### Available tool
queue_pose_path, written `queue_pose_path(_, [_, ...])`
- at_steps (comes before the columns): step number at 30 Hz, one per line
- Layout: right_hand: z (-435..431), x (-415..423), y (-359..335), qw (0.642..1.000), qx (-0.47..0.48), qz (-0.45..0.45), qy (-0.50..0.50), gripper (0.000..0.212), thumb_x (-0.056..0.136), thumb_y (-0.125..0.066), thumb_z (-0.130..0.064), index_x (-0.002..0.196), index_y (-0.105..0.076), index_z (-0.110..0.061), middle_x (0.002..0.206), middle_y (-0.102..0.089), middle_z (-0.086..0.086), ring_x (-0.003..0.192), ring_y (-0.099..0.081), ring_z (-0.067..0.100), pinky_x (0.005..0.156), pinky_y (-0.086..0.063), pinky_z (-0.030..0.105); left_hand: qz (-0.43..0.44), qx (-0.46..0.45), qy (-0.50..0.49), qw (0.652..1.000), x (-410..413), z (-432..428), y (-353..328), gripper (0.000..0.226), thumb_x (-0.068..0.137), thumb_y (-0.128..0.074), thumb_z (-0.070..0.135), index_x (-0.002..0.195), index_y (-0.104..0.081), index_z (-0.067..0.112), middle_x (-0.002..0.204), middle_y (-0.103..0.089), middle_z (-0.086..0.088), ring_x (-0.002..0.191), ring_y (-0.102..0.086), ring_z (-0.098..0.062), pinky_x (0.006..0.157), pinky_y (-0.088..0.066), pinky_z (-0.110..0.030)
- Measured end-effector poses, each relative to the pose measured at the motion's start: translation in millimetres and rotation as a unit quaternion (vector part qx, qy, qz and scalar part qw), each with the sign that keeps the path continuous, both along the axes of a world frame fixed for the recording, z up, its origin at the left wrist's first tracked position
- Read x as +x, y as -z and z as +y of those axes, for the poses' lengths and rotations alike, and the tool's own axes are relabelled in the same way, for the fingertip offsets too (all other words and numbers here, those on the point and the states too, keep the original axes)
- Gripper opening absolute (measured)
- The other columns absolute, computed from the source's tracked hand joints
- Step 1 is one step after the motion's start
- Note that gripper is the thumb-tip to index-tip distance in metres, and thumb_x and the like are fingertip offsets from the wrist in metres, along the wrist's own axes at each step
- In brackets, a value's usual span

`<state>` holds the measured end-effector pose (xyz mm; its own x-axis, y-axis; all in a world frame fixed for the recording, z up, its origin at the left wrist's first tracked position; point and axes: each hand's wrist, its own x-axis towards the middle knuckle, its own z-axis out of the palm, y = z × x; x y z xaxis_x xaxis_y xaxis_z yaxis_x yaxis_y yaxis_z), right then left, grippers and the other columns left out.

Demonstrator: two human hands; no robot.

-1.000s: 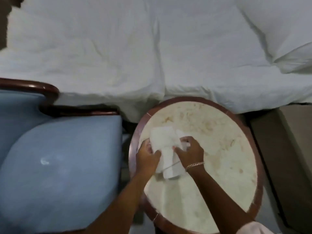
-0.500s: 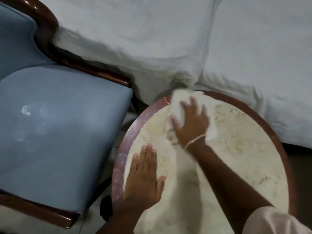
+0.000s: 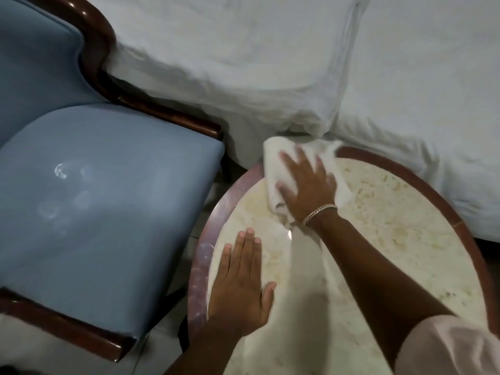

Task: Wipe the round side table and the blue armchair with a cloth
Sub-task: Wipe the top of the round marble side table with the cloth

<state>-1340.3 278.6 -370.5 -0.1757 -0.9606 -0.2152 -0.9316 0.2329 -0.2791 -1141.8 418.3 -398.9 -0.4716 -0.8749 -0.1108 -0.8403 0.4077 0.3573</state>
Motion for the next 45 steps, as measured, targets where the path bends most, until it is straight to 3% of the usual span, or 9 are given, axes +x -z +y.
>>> queue_pose_path(5, [8, 19, 2, 0.955, -0.038, 0.027, -0.293, 0.067, 0.091, -0.035, -0.057, 0.153, -0.013, -0.044, 0.168, -0.01, -0.006, 0.151, -0.016, 0.035, 0.114, -0.026, 0.061, 0.015, -0.004, 0.001, 1.0, 0, 1, 1, 0.083, 0.09, -0.051, 0.045, 0.155, -0.027, -0.001, 0.168, -0.018, -0.021, 0.158, -0.011, -0.034, 0.124, -0.023, -0.056])
queue_pose_path(9, [6, 33, -1, 0.997, -0.033, 0.016, 0.071, 0.067, 0.092, -0.04, -0.054, 0.153, -0.014, -0.044, 0.167, -0.011, -0.009, 0.152, -0.014, 0.033, 0.114, -0.025, 0.06, 0.019, 0.003, 0.0, 1.0, -1, 0, 1, 0.083, 0.09, -0.05, 0.046, 0.156, -0.026, 0.001, 0.169, -0.016, -0.019, 0.158, -0.01, -0.033, 0.126, -0.018, -0.054])
queue_pose_path(13, [13, 44, 6, 0.96, -0.057, 0.03, -0.272, 0.063, 0.091, -0.034, -0.056, 0.152, -0.02, -0.043, 0.166, -0.018, -0.007, 0.15, -0.023, 0.032, 0.11, -0.03, 0.058, 0.003, 0.01, 0.003, 1.0, 0, -1, -3, 0.08, 0.093, -0.046, 0.047, 0.155, -0.029, 0.0, 0.167, -0.02, -0.021, 0.156, -0.018, -0.034, 0.126, -0.018, -0.053])
queue_pose_path(20, [60, -75, 5, 0.976, -0.053, 0.059, 0.205, 0.062, 0.093, -0.043, -0.053, 0.151, -0.021, -0.045, 0.165, -0.02, -0.011, 0.149, -0.024, 0.031, 0.11, -0.029, 0.057, 0.018, -0.021, 0.008, 1.0, 1, 1, 4, 0.082, 0.09, -0.05, 0.043, 0.154, -0.027, -0.005, 0.165, -0.023, -0.024, 0.155, -0.018, -0.038, 0.123, -0.023, -0.057])
queue_pose_path(28, [240, -110, -8, 0.82, -0.028, 0.044, 0.569, 0.064, 0.094, -0.041, -0.055, 0.152, -0.015, -0.043, 0.166, -0.013, -0.009, 0.15, -0.019, 0.035, 0.113, -0.021, 0.066, -0.007, -0.039, 0.031, 0.999, 4, 0, 7, 0.083, 0.091, -0.043, 0.041, 0.154, -0.022, -0.008, 0.164, -0.02, -0.031, 0.154, -0.017, -0.043, 0.124, -0.017, -0.059])
queue_pose_path(31, [281, -34, 2, 0.864, -0.004, 0.096, 0.494, 0.07, 0.093, -0.038, -0.058, 0.155, -0.016, -0.034, 0.167, -0.017, 0.002, 0.148, -0.025, 0.04, 0.112, -0.029, 0.06, -0.034, -0.013, 0.036, 0.999, 3, -2, 0, 0.084, 0.094, -0.036, 0.046, 0.157, -0.012, -0.004, 0.167, -0.012, -0.027, 0.157, -0.007, -0.039, 0.127, -0.01, -0.056])
queue_pose_path(36, [329, 32, 13, 0.995, -0.066, 0.058, -0.046, 0.07, 0.088, -0.052, -0.053, 0.151, -0.035, -0.029, 0.162, -0.03, 0.007, 0.149, -0.026, 0.04, 0.111, -0.024, 0.067, -0.058, -0.026, 0.035, 0.997, 5, -3, 5, 0.085, 0.096, -0.034, 0.051, 0.158, -0.008, -0.001, 0.169, -0.01, -0.024, 0.158, -0.004, -0.036, 0.128, -0.009, -0.053])
queue_pose_path(41, [373, 43, 2, 0.87, -0.021, 0.106, 0.481, 0.072, 0.091, -0.039, -0.058, 0.152, -0.03, -0.022, 0.162, -0.03, 0.012, 0.143, -0.037, 0.04, 0.112, -0.034, 0.06, -0.058, -0.033, 0.033, 0.997, 4, -5, 6, 0.086, 0.096, -0.032, 0.054, 0.159, -0.006, 0.001, 0.17, -0.009, -0.021, 0.158, -0.003, -0.033, 0.129, -0.002, -0.048])
queue_pose_path(45, [360, 136, -6, 0.87, 0.029, 0.065, 0.487, 0.076, 0.09, -0.035, -0.063, 0.155, -0.022, -0.025, 0.165, -0.021, 0.009, 0.148, -0.025, 0.043, 0.109, -0.036, 0.063, -0.041, 0.004, 0.038, 0.998, 6, -4, -3, 0.084, 0.097, -0.03, 0.053, 0.158, -0.006, 0.0, 0.17, -0.007, -0.022, 0.158, -0.002, -0.034, 0.128, -0.003, -0.05])
